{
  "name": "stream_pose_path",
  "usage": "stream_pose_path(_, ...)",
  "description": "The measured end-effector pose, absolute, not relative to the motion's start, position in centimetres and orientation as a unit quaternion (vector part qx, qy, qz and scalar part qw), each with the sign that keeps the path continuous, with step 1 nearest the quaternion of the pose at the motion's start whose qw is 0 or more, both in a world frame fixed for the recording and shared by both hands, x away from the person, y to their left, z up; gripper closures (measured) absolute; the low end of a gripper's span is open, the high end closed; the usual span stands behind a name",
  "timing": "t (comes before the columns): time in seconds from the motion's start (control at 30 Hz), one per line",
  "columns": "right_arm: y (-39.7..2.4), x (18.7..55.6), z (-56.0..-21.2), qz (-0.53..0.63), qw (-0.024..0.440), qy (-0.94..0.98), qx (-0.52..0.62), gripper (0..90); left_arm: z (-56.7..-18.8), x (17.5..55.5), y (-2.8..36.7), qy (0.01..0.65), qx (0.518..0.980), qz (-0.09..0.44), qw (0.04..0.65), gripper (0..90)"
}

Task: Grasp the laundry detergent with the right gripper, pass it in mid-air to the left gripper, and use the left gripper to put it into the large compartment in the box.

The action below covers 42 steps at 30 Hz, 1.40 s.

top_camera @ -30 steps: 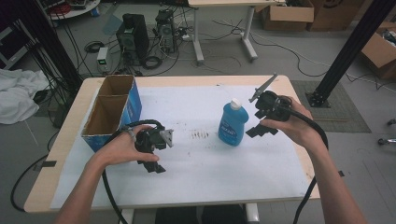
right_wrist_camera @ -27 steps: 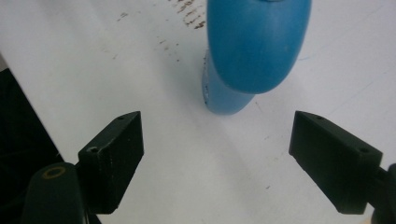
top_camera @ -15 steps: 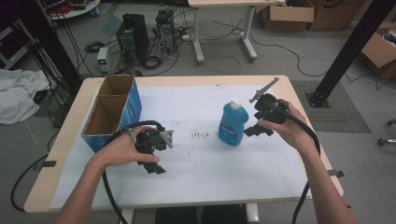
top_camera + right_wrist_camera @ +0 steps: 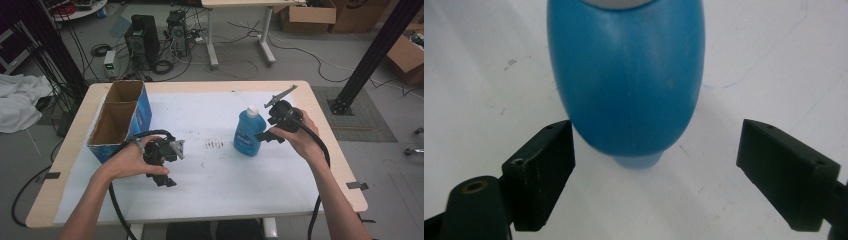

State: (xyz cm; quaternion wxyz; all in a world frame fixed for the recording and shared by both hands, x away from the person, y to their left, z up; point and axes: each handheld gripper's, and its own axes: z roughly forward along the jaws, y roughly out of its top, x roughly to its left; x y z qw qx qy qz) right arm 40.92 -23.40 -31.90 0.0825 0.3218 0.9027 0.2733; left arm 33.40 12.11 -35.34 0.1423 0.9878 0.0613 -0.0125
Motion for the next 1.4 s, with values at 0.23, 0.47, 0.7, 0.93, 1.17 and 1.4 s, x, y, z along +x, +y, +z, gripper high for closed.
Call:
stream_pose_path(0.23, -23.2, 41.2, -32.7, 0.282, 0.084, 0.9, 0.32, 15.5, -35.4, 33.5, 12.1, 0.061, 0.988, -0.013, 0.14, 17.0)
stream_pose_path(0.47, -22.8, 41.2, -33.4, 0.282, 0.089, 0.901, 0.318, 15.5, -35.4, 33.5, 12.1, 0.062, 0.988, -0.014, 0.14, 17.0)
stream_pose_path(0.7, -22.4, 40.9, -33.8, 0.294, 0.095, 0.896, 0.32, 15.8, -35.5, 33.5, 12.1, 0.062, 0.988, -0.015, 0.14, 17.0)
stream_pose_path(0.93, -22.1, 40.8, -34.4, 0.299, 0.093, 0.893, 0.322, 16.0, -35.5, 33.5, 12.0, 0.06, 0.988, -0.015, 0.139, 17.0)
stream_pose_path(1.17, -21.9, 40.8, -34.8, 0.309, 0.094, 0.889, 0.324, 17.0, -35.6, 33.4, 12.0, 0.061, 0.988, -0.016, 0.138, 17.0)
stream_pose_path(1.4, -21.8, 40.8, -35.1, 0.309, 0.095, 0.888, 0.327, 17.7, -35.6, 33.5, 12.0, 0.061, 0.989, -0.015, 0.137, 17.0)
